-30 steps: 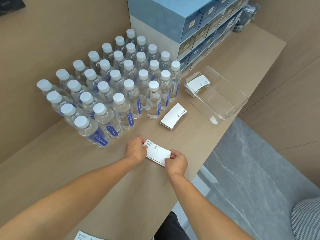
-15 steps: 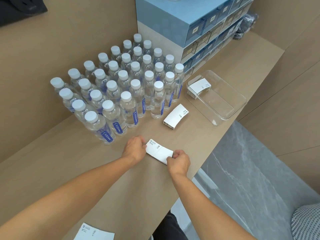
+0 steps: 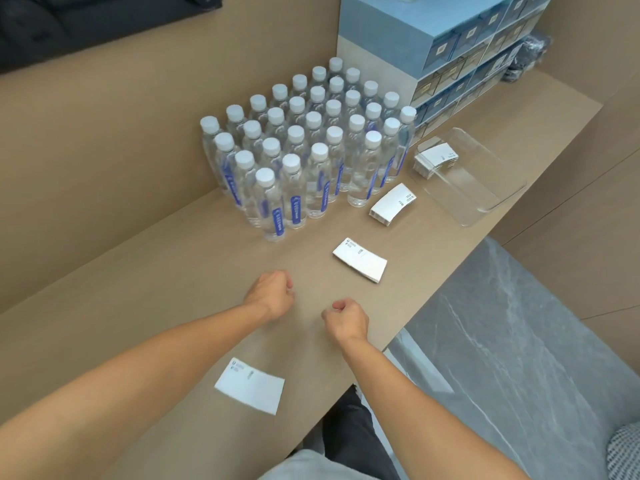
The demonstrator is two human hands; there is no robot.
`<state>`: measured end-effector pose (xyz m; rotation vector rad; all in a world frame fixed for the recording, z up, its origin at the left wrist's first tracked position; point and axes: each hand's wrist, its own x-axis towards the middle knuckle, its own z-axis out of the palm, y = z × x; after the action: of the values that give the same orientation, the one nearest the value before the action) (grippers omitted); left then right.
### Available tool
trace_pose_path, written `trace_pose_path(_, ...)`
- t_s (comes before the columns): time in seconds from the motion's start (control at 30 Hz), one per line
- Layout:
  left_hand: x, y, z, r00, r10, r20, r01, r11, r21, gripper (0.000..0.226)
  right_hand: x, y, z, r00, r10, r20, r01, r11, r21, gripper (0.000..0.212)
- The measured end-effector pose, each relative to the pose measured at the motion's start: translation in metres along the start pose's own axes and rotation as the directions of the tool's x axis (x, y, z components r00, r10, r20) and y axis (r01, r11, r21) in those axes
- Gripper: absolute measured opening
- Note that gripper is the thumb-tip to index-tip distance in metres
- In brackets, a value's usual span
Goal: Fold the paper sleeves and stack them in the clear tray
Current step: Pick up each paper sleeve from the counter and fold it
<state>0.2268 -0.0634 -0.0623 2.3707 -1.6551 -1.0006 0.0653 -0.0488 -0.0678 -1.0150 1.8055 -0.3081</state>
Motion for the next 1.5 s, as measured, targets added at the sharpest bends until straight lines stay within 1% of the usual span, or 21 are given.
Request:
trace_pose_path(0.1, -0.026, -0.028, 0.000, 0.999, -0.024, 0.048, 0.022, 0.999, 0.047, 0.020, -0.024, 0.011, 0.020, 0.997, 0.009, 0.083, -0.003, 0.997, -0.072, 0.037)
trace_pose_path(0.13, -0.033, -0.036, 0.001, 0.998, -0.035, 0.060, 0.031, 0.998, 0.062, 0.018, -0.031, 0.015, 0.025, 0.994, 0.012, 0.105, -0.002, 0.996, -0.095, 0.033)
trace_pose_path(0.23, -0.053, -0.058, 0.004, 0.994, -0.072, 0.079, 0.065, 0.994, 0.092, 0.011, -0.053, 0.025, 0.040, 0.988, 0.034, 0.149, -0.012, 0.990, -0.143, 0.009)
trace_pose_path(0.3, -0.063, -0.068, 0.007, 0.992, -0.094, 0.089, 0.084, 0.990, 0.112, 0.012, -0.064, 0.032, 0.048, 0.986, 0.032, 0.166, -0.002, 0.984, -0.175, 0.011)
trace_pose_path(0.33, -0.069, -0.072, 0.008, 0.990, -0.104, 0.091, 0.093, 0.988, 0.120, 0.012, -0.069, 0.034, 0.052, 0.985, 0.032, 0.168, -0.001, 0.982, -0.186, 0.008)
trace_pose_path(0.37, -0.074, -0.076, 0.009, 0.990, -0.112, 0.088, 0.101, 0.987, 0.129, 0.012, -0.074, 0.037, 0.054, 0.986, 0.023, 0.167, 0.011, 0.980, -0.197, 0.008)
trace_pose_path(0.43, -0.082, -0.081, 0.014, 0.990, -0.121, 0.068, 0.110, 0.983, 0.147, 0.020, -0.078, 0.044, 0.059, 0.990, 0.005, 0.143, 0.027, 0.975, -0.220, 0.028)
trace_pose_path(0.47, -0.085, -0.084, 0.016, 0.990, -0.127, 0.055, 0.117, 0.981, 0.157, 0.026, -0.082, 0.046, 0.061, 0.990, -0.012, 0.137, 0.044, 0.972, -0.230, 0.029)
trace_pose_path(0.53, -0.092, -0.086, 0.022, 0.988, -0.151, 0.023, 0.145, 0.976, 0.162, 0.032, -0.088, 0.050, 0.065, 0.990, -0.036, 0.134, 0.071, 0.961, -0.266, 0.011)
trace_pose_path(0.6, -0.099, -0.088, 0.028, 0.983, -0.185, -0.004, 0.184, 0.972, 0.147, 0.034, -0.094, 0.055, 0.070, 0.989, -0.058, 0.136, 0.097, 0.949, -0.301, 0.018)
trace_pose_path(0.67, -0.105, -0.089, 0.032, 0.978, -0.207, -0.026, 0.209, 0.970, 0.126, 0.034, -0.099, 0.058, 0.074, 0.985, -0.081, 0.150, 0.124, 0.944, -0.305, 0.002)
trace_pose_path(0.7, -0.108, -0.090, 0.034, 0.977, -0.212, -0.036, 0.215, 0.970, 0.117, 0.034, -0.099, 0.061, 0.077, 0.985, -0.085, 0.153, 0.128, 0.946, -0.299, 0.009)
trace_pose_path(0.83, -0.117, -0.092, 0.044, 0.972, -0.230, -0.055, 0.234, 0.969, 0.076, 0.036, -0.102, 0.065, 0.087, 0.985, -0.099, 0.143, 0.135, 0.952, -0.273, 0.013)
trace_pose_path(0.9, -0.120, -0.092, 0.048, 0.966, -0.250, -0.059, 0.252, 0.967, 0.041, 0.035, -0.103, 0.066, 0.091, 0.988, -0.090, 0.123, 0.118, 0.962, -0.246, 0.024)
trace_pose_path(0.93, -0.120, -0.092, 0.049, 0.963, -0.264, -0.061, 0.265, 0.964, 0.018, 0.034, -0.104, 0.067, 0.092, 0.990, -0.089, 0.108, 0.112, 0.967, -0.231, 0.025)
trace_pose_path(1.03, -0.118, -0.098, 0.049, 0.955, -0.290, -0.054, 0.286, 0.956, -0.072, 0.028, -0.103, 0.071, 0.092, 0.993, -0.092, 0.071, 0.103, 0.978, -0.179, 0.019)
trace_pose_path(1.17, -0.112, -0.107, 0.044, 0.975, -0.217, -0.041, 0.208, 0.966, -0.156, 0.036, -0.097, 0.072, 0.086, 0.997, -0.075, 0.035, 0.078, 0.990, -0.115, 0.032)
trace_pose_path(1.27, -0.106, -0.102, 0.040, 0.979, -0.194, -0.062, 0.175, 0.957, -0.231, 0.030, -0.090, 0.069, 0.078, 0.997, -0.072, 0.006, 0.072, 0.995, -0.072, 0.032)
trace_pose_path(1.4, -0.093, -0.083, 0.036, 0.977, -0.202, -0.067, 0.167, 0.924, -0.343, 0.021, -0.076, 0.061, 0.060, 0.995, -0.088, -0.042, 0.087, 0.996, -0.015, 0.029)
trace_pose_path(1.5, -0.079, -0.064, 0.033, 0.980, -0.186, -0.073, 0.148, 0.921, -0.361, 0.021, -0.060, 0.052, 0.043, 0.993, -0.092, -0.080, 0.095, 0.995, 0.034, 0.029)
